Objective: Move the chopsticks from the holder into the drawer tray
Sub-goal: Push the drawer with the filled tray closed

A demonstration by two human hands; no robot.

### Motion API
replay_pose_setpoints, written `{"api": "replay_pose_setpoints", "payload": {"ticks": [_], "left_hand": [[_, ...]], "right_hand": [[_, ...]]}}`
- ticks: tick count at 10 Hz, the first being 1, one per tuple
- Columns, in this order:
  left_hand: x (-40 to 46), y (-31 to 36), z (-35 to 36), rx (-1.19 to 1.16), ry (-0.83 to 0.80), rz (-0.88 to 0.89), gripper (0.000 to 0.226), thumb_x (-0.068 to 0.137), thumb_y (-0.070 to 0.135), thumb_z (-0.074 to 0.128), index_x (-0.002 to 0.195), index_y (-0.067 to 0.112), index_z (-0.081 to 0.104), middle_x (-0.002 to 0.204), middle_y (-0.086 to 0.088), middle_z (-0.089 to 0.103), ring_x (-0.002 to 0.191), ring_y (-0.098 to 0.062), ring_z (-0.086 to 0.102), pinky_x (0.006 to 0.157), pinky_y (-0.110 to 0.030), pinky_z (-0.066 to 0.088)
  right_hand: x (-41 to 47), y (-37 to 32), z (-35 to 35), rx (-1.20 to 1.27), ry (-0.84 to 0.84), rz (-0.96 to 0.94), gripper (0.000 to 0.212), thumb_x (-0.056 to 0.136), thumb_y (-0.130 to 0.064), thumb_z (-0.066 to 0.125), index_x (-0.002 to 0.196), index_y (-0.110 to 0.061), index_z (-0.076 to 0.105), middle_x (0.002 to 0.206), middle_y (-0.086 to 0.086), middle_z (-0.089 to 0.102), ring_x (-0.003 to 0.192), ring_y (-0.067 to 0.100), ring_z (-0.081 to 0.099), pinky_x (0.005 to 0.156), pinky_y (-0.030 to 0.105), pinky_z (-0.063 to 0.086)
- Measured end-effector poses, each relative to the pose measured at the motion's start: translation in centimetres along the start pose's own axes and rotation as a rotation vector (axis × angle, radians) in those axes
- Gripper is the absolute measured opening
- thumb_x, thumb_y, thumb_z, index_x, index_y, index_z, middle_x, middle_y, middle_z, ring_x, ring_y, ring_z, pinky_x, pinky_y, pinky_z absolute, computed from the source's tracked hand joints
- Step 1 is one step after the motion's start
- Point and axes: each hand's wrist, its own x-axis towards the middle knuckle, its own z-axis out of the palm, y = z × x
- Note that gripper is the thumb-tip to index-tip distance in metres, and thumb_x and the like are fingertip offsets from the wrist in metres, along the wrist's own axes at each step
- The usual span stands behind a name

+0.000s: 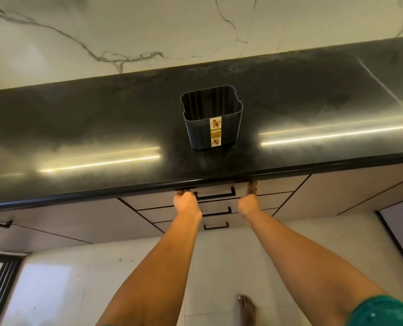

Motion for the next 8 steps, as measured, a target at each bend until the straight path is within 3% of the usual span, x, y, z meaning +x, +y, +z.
{"api": "replay_pose_setpoints", "payload": {"ticks": [1, 2, 3, 4, 5, 6, 7, 8], "left_hand": [[0.6, -0.5, -1.8, 0.324, 0.017, 0.129, 0.036, 0.093, -0.003, 0.044, 0.127, 0.008, 0.052, 0.102, -0.007, 0.064, 0.094, -0.021, 0.061, 0.083, -0.026, 0.047], [1.0, -0.3, -3.1, 0.471, -0.063, 0.168, 0.045, 0.092, -0.007, 0.039, 0.134, 0.009, 0.047, 0.096, 0.006, 0.059, 0.088, -0.012, 0.057, 0.08, -0.02, 0.044], [-0.8, 0.7, -4.3, 0.821, -0.224, 0.261, 0.055, 0.094, -0.006, 0.04, 0.145, 0.015, 0.034, 0.122, 0.0, 0.057, 0.11, -0.019, 0.055, 0.093, -0.031, 0.045], [-2.8, 0.6, -5.1, 1.118, -0.29, 0.37, 0.063, 0.095, 0.004, 0.047, 0.15, 0.02, 0.022, 0.132, -0.007, 0.052, 0.113, -0.022, 0.055, 0.095, -0.032, 0.043], [-6.7, 0.7, -7.1, 1.414, -0.198, 0.763, 0.051, 0.095, 0.019, 0.05, 0.143, 0.016, 0.035, 0.128, -0.008, 0.056, 0.114, -0.024, 0.053, 0.093, -0.033, 0.044], [-9.5, 1.5, -7.7, 1.497, -0.122, 1.142, 0.042, 0.094, 0.026, 0.049, 0.134, 0.015, 0.047, 0.125, -0.006, 0.057, 0.117, -0.024, 0.05, 0.092, -0.033, 0.043], [-14.9, 6.3, -5.8, 1.505, -0.064, 1.509, 0.058, 0.094, 0.036, 0.045, 0.146, 0.017, 0.029, 0.148, -0.006, 0.037, 0.133, -0.023, 0.035, 0.104, -0.038, 0.035], [-18.4, 9.7, -4.5, 1.46, -0.006, 1.658, 0.067, 0.095, 0.043, 0.04, 0.151, 0.017, 0.013, 0.156, -0.006, 0.024, 0.138, -0.023, 0.028, 0.107, -0.04, 0.031]], "right_hand": [[0.0, 0.6, -0.1, -0.513, 0.143, -0.221, 0.028, 0.091, -0.005, 0.052, 0.119, -0.002, 0.056, 0.12, 0.012, 0.061, 0.113, 0.028, 0.058, 0.087, 0.03, 0.048], [0.6, 1.1, 0.2, -0.165, 0.09, -0.159, 0.03, 0.093, -0.005, 0.048, 0.121, 0.003, 0.054, 0.124, 0.017, 0.059, 0.11, 0.03, 0.058, 0.076, 0.025, 0.048], [-0.2, 2.2, -1.8, 0.071, 0.24, -0.182, 0.052, 0.094, -0.004, 0.047, 0.144, -0.008, 0.035, 0.139, 0.019, 0.047, 0.105, 0.028, 0.055, 0.07, 0.024, 0.046], [-2.0, 3.7, -2.6, -0.096, 0.297, -0.232, 0.055, 0.094, -0.012, 0.052, 0.146, -0.011, 0.032, 0.14, 0.018, 0.047, 0.118, 0.031, 0.052, 0.091, 0.037, 0.049], [-6.2, 5.0, -2.3, -0.191, 0.619, -0.442, 0.032, 0.094, -0.024, 0.051, 0.123, -0.01, 0.052, 0.118, 0.014, 0.057, 0.107, 0.03, 0.053, 0.082, 0.04, 0.047], [-9.9, 4.9, -2.2, -0.281, 0.819, -0.647, 0.023, 0.092, -0.027, 0.052, 0.108, -0.012, 0.057, 0.103, 0.01, 0.058, 0.094, 0.028, 0.055, 0.072, 0.034, 0.043], [-15.7, 1.5, -5.2, -0.311, 0.959, -0.809, 0.038, 0.091, -0.037, 0.05, 0.121, -0.013, 0.052, 0.121, 0.01, 0.056, 0.116, 0.028, 0.053, 0.094, 0.04, 0.045], [-19.0, -1.8, -7.4, -0.322, 0.989, -0.843, 0.051, 0.094, -0.044, 0.042, 0.134, -0.012, 0.044, 0.145, 0.012, 0.043, 0.139, 0.03, 0.033, 0.114, 0.047, 0.028]]}}
